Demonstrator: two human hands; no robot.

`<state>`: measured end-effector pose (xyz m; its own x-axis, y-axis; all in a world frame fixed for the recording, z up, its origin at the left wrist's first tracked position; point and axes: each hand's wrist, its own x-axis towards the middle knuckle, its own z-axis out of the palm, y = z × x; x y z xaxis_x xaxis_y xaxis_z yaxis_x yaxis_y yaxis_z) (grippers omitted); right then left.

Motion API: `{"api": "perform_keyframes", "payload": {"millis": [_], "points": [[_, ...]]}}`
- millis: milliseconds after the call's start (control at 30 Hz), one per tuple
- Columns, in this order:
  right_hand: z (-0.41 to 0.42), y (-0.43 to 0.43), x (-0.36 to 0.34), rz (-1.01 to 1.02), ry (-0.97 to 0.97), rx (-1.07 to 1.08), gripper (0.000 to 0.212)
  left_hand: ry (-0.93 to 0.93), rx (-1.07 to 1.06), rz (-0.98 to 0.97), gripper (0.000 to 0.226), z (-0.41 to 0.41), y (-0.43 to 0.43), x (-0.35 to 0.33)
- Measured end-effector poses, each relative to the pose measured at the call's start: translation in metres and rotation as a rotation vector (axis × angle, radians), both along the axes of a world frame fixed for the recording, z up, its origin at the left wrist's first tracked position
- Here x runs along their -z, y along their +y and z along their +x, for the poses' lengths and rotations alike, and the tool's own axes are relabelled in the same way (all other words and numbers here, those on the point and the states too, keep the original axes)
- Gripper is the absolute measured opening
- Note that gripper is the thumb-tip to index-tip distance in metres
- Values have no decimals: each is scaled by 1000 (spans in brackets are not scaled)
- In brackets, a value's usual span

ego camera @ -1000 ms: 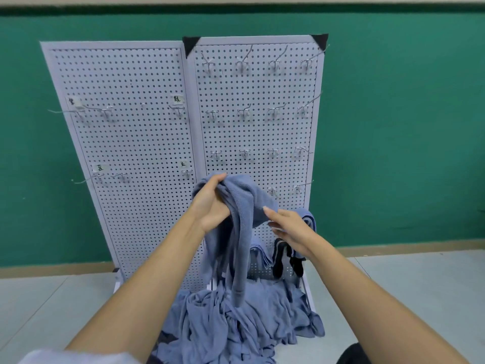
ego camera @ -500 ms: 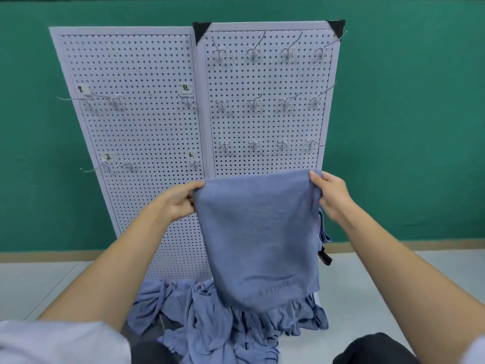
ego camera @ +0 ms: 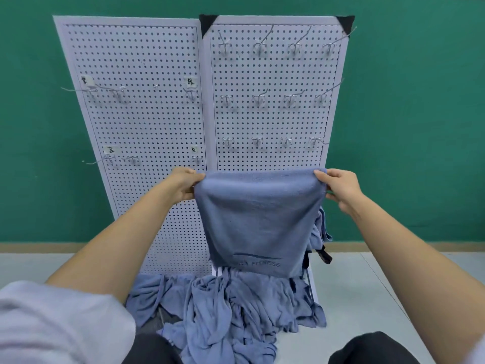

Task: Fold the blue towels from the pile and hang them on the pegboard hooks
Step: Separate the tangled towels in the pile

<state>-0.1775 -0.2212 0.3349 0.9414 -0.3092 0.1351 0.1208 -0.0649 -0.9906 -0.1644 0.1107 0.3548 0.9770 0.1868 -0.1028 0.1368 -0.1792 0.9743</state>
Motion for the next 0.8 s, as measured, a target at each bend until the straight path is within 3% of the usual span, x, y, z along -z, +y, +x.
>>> {"api": "perform_keyframes", "payload": {"millis": [100, 333, 533, 667, 800], "points": [[1, -1, 0, 4, 8, 70, 19, -7, -26, -100, 29, 2, 6, -1], [5, 0, -1, -34, 12, -11, 6, -57, 33, -115, 2, -1, 13, 0], [5, 2, -4, -176, 7, -64, 32, -113, 35, -18, 21, -6, 17, 1], [7, 0, -1, -446, -47, 48, 29, -180, 8, 103, 26, -5, 22, 2], [3, 1, -1, -702, -110, 109, 11, -263, 22, 289, 7, -4, 30, 7]]}}
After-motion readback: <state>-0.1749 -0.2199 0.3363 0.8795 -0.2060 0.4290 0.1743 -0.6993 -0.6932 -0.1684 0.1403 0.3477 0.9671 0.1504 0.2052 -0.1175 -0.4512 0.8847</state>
